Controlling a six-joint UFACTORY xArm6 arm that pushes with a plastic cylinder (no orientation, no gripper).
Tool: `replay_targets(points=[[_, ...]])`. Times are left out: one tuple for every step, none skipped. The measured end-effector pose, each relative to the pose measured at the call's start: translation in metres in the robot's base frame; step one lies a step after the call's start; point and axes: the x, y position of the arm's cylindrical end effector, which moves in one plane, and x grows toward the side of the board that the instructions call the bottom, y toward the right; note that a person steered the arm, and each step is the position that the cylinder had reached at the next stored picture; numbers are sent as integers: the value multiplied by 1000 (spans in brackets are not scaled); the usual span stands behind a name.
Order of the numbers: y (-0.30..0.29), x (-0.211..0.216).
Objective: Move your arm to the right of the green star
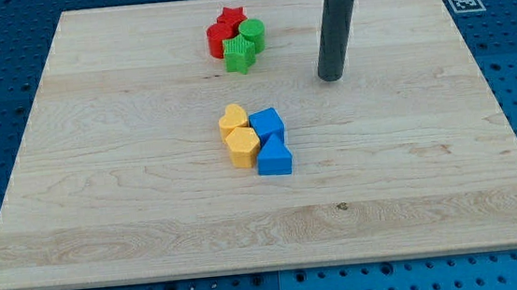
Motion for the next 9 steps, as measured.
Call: replay_targets(points=[[0, 0], [-1, -2], [-1, 11], [-1, 31], [-4, 46], [-5, 46], [-6, 45], [-26, 15], [-57, -22]])
